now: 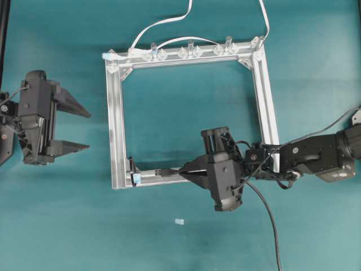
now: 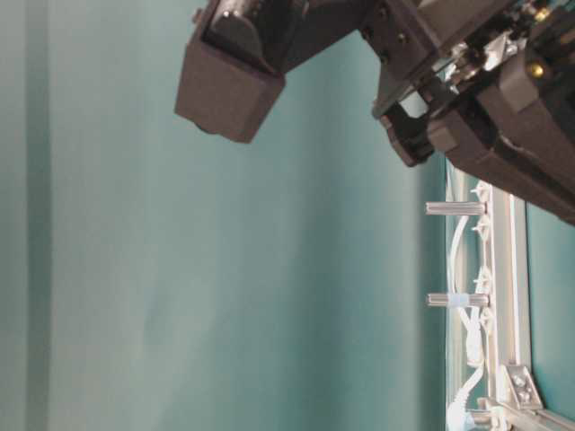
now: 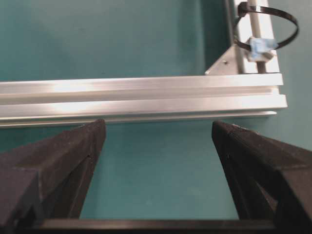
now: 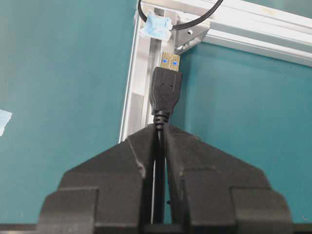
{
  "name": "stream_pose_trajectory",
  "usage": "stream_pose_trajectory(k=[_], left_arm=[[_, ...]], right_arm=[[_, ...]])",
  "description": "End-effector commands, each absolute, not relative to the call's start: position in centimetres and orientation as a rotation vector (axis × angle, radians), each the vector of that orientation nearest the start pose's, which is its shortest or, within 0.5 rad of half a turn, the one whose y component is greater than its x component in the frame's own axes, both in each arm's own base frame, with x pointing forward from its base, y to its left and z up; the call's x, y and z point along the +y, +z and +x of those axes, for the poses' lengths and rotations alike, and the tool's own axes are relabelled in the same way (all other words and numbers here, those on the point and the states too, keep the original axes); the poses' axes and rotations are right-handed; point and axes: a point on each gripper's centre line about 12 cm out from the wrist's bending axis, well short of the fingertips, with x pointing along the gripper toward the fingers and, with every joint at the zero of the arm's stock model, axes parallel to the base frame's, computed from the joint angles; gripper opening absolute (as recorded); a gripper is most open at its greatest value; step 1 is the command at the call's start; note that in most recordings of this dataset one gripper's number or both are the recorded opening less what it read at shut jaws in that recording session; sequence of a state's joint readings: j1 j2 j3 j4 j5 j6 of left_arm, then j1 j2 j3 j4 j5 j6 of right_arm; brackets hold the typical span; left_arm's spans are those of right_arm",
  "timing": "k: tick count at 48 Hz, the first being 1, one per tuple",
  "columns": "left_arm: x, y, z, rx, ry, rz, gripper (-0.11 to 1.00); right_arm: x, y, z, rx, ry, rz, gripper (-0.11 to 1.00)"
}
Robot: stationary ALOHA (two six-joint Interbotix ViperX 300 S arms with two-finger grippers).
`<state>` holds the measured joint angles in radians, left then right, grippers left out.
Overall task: Insert the wire through the string loop located on the left side.
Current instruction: 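Push the USB plug through the black zip-tie loop with the right gripper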
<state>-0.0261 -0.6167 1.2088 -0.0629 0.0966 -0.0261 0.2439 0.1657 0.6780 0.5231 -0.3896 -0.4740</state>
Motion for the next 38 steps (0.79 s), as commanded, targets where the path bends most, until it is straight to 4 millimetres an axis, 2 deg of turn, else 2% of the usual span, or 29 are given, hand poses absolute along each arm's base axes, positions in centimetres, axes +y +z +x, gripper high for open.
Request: stream_pose_trajectory(k=[1, 17, 38], left_arm=[[-1.2, 17.0, 21.9, 0.671, -0.018, -0.095, 0.9], [-3.0, 16.9, 21.9, 0.684, -0.073, -0.131, 0.9], [-3.6, 17.2, 22.9, 0.693, -0.093, -0.121, 0.9]], right_arm=[[7.7, 15.5, 40.7, 0.43, 0.046, -0.084, 0.07], [7.7, 15.5, 41.0, 0.425, 0.042, -0.084, 0.07], [7.6, 15.6, 42.0, 0.414, 0.042, -0.093, 0.07]])
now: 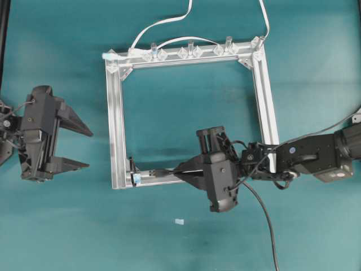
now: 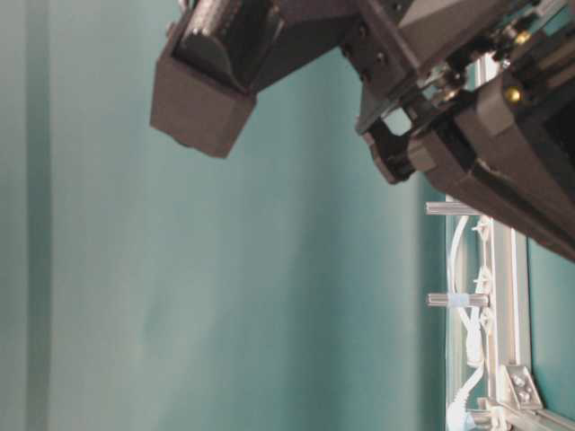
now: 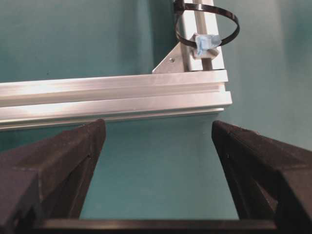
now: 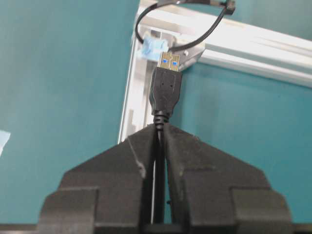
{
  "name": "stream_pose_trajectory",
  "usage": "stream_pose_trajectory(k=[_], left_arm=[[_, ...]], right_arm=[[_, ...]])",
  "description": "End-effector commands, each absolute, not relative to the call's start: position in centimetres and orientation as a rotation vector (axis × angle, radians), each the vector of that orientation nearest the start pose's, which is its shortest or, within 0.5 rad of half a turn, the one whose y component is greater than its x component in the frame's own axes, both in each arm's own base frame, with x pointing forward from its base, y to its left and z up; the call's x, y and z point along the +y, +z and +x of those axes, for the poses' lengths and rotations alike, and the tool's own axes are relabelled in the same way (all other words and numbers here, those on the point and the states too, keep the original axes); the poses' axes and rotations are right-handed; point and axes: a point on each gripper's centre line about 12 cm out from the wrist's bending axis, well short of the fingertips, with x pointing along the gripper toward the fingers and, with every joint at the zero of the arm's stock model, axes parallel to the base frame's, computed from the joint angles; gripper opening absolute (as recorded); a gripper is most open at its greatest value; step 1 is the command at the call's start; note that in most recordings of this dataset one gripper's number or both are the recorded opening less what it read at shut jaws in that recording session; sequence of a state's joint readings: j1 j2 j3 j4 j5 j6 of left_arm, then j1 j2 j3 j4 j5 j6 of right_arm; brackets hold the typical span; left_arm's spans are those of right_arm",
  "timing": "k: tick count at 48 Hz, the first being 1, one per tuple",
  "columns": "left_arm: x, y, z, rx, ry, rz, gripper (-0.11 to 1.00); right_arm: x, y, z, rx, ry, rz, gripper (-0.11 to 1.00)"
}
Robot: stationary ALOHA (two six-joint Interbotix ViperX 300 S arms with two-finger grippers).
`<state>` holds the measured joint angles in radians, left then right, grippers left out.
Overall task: Insert the wire through the string loop located on the left side.
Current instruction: 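Push the USB plug through the black zip-tie loop with the right gripper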
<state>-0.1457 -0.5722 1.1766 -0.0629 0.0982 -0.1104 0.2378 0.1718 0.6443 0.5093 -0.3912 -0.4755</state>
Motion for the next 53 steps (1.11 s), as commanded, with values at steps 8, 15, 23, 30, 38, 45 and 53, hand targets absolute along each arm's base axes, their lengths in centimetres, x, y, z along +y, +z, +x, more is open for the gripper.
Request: stream_pose_trajectory(k=[8, 15, 23, 30, 38, 45, 53], left_arm=[[-4.0, 16.9, 23.4, 0.707, -0.102, -0.117, 0.9], [-4.2, 16.8, 23.9, 0.718, -0.108, -0.112, 0.9], [-4.5, 16.5, 24.3, 0.733, -0.114, -0.11, 0.9], [-4.7, 16.4, 24.6, 0.737, -0.119, -0.106, 0.9], [-4.8, 16.3, 24.8, 0.737, -0.119, -0.106, 0.9], [-4.8, 16.3, 24.8, 0.738, -0.12, -0.107, 0.9], [-4.8, 16.4, 24.8, 0.737, -0.12, -0.105, 0.9]], right_arm=[[6.9, 15.9, 42.8, 0.397, 0.032, -0.107, 0.07], [6.4, 16.1, 43.5, 0.388, 0.028, -0.119, 0.07], [6.5, 15.7, 44.0, 0.39, 0.034, -0.128, 0.07], [6.6, 15.5, 44.4, 0.399, 0.037, -0.126, 0.07], [6.7, 15.6, 44.8, 0.391, 0.038, -0.126, 0.07], [6.8, 15.5, 45.2, 0.39, 0.038, -0.127, 0.07], [6.9, 15.3, 45.8, 0.388, 0.039, -0.128, 0.07]])
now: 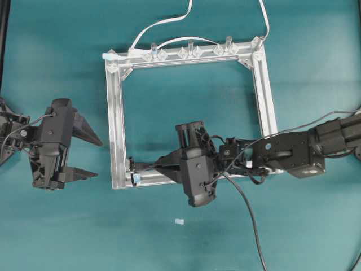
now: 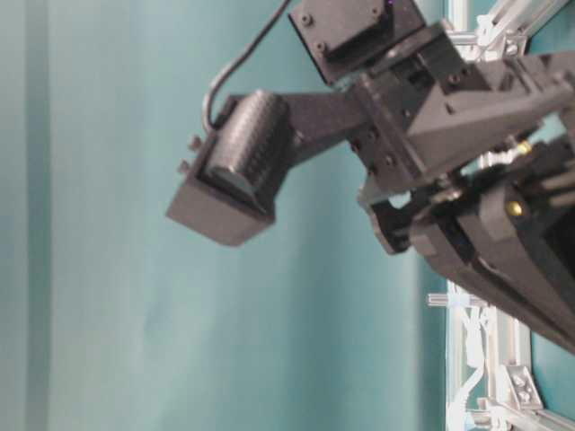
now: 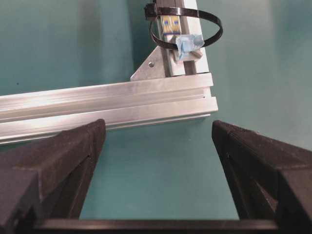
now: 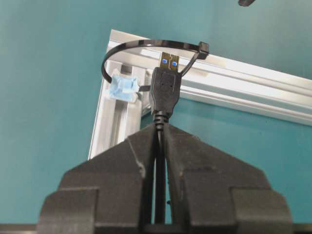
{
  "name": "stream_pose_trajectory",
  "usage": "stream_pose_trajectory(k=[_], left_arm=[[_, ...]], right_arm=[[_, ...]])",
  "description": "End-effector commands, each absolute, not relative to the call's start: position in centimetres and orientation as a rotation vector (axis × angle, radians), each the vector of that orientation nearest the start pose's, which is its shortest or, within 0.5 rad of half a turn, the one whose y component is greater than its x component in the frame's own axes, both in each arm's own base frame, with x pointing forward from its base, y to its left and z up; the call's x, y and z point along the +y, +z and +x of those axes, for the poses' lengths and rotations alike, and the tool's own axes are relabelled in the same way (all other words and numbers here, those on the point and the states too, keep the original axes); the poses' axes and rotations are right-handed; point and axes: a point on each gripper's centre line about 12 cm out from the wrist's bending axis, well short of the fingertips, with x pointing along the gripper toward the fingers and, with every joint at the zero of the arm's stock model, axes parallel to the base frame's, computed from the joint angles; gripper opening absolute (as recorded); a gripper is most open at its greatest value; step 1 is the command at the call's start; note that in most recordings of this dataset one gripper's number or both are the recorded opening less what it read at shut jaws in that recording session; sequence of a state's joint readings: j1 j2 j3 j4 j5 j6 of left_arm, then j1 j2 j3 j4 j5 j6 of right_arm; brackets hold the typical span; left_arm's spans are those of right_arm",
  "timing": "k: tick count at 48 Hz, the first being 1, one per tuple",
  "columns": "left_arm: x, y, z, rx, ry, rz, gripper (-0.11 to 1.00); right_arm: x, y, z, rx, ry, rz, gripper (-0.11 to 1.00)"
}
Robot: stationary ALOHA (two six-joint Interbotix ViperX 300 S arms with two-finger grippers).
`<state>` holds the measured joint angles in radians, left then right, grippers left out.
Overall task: Insert the wire through the string loop located on the left side.
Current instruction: 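Push the USB plug through the black zip-tie loop with the right gripper, then move the open left gripper to the plug tip beyond the loop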
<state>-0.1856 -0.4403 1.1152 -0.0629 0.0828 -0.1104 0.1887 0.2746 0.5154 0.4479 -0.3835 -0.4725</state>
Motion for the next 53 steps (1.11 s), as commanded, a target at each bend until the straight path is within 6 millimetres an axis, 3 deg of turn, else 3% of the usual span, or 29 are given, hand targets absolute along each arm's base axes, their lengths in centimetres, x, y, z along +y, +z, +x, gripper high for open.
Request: stream_pose_trajectory(k=[1, 31, 53], left_arm=[[-4.8, 16.4, 24.8, 0.736, -0.12, -0.107, 0.9], [-5.0, 16.9, 25.5, 0.725, -0.122, -0.105, 0.9], [-6.3, 15.8, 27.9, 0.745, -0.146, -0.091, 0.9]], right_arm=[[6.9, 15.3, 45.9, 0.387, 0.038, -0.125, 0.07], [7.2, 15.0, 47.0, 0.385, 0.042, -0.124, 0.07], [7.4, 14.8, 48.1, 0.374, 0.041, -0.122, 0.07]])
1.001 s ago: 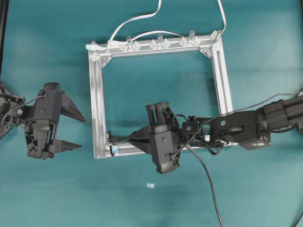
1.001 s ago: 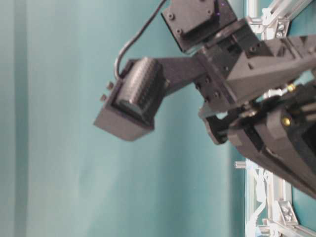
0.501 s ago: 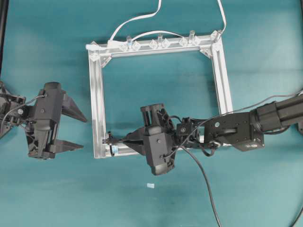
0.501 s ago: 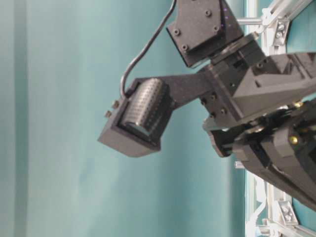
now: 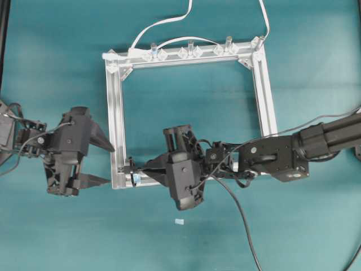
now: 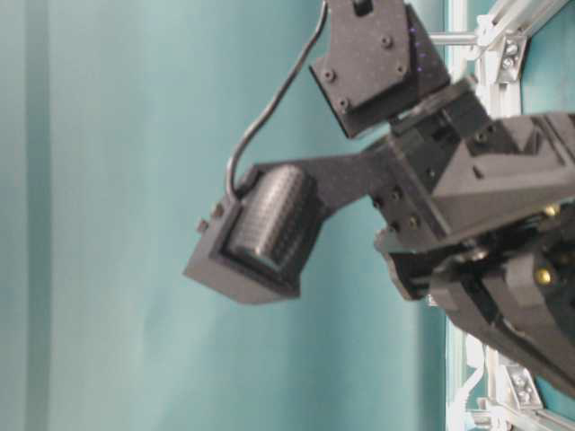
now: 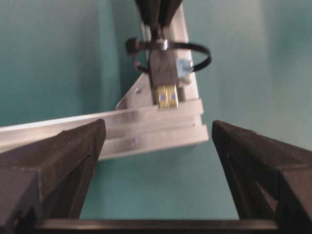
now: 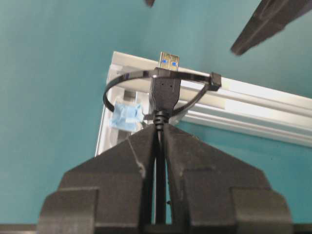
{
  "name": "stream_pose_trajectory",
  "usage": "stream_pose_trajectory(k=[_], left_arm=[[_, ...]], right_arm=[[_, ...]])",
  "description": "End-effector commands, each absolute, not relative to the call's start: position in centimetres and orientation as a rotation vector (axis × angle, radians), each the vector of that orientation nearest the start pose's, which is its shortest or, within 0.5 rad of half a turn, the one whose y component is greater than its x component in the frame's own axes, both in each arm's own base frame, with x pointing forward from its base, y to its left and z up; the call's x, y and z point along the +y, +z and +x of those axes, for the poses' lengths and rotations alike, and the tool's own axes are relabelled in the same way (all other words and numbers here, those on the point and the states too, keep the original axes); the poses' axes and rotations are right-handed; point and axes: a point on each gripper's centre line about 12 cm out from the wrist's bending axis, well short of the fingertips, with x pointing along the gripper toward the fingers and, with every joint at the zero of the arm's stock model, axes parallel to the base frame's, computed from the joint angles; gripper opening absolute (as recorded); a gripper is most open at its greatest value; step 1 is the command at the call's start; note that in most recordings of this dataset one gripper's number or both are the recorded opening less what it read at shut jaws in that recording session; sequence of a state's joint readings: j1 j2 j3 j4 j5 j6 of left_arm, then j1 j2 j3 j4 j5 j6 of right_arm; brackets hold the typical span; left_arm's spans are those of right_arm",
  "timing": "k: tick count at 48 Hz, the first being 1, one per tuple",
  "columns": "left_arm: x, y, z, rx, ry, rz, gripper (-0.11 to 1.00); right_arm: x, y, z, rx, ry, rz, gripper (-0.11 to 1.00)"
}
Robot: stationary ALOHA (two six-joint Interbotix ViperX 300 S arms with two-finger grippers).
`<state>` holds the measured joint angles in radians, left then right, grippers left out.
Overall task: Insert the wire through the string loop located on the left side.
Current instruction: 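Move the open left gripper to the plug tip beyond the loop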
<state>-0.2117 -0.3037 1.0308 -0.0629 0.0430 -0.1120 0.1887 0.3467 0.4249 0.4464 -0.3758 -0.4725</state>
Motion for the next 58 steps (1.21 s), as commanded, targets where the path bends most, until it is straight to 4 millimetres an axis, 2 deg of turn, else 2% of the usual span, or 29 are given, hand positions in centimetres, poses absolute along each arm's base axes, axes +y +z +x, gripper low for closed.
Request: stream_pose_trajectory(k=[1, 35, 46, 58], left_arm=[[-6.3, 15.8, 28.0, 0.743, -0.148, -0.09, 0.9], [-6.8, 15.8, 28.3, 0.744, -0.159, -0.087, 0.9], [-6.8, 15.0, 28.5, 0.768, -0.156, -0.084, 0.9], [-7.1, 13.8, 29.9, 0.788, -0.152, -0.08, 0.9]], right_arm=[[7.4, 14.9, 48.2, 0.372, 0.041, -0.122, 0.07], [7.5, 14.5, 48.8, 0.372, 0.041, -0.122, 0.07], [7.5, 14.5, 48.8, 0.372, 0.041, -0.122, 0.07], [7.5, 14.5, 48.8, 0.372, 0.041, -0.122, 0.07]])
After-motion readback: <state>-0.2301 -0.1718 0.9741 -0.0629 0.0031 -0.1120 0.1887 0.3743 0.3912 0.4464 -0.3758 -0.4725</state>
